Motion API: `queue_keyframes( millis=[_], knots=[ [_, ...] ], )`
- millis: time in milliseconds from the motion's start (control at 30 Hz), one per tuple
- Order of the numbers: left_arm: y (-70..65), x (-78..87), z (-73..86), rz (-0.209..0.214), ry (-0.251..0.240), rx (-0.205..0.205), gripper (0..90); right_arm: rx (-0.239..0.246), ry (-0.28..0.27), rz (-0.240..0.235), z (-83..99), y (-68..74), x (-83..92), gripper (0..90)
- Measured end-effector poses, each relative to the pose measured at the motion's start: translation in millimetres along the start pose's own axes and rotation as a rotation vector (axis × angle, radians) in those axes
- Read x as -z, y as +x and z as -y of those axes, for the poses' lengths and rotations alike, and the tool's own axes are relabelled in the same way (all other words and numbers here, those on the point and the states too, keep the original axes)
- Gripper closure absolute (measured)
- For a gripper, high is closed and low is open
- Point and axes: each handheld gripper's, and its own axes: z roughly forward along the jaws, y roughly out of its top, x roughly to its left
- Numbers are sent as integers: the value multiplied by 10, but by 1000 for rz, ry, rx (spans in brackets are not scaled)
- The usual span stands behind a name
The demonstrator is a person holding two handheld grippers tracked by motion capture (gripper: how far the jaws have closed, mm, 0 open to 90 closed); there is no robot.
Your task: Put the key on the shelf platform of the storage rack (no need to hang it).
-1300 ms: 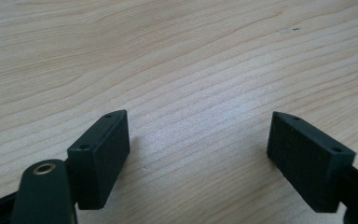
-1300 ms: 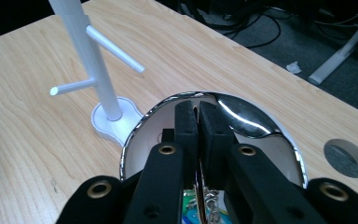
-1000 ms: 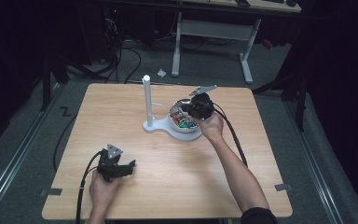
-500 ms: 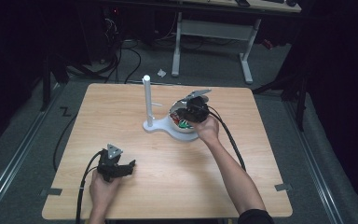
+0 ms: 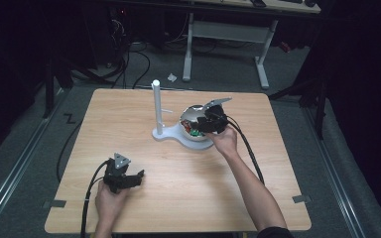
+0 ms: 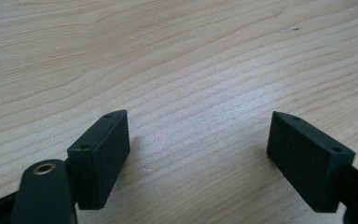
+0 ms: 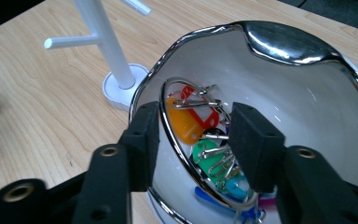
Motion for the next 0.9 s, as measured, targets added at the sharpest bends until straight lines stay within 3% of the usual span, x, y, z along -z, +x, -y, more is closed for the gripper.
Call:
queue_keyframes(
  millis=[167,300,533,900],
  knots=[
    [0,0,0,0,0,0,216,-30,-23,-37,23,-68,110,458],
    [-1,0,0,0,-1,1,216,-51,-49,-37,33,-111,200,447],
    [0,0,0,0,-1,2,216,-47,-92,11,99,-135,389,455],
    [-1,-1,0,0,-1,2,217,-48,-169,87,239,-133,899,484]
  ],
)
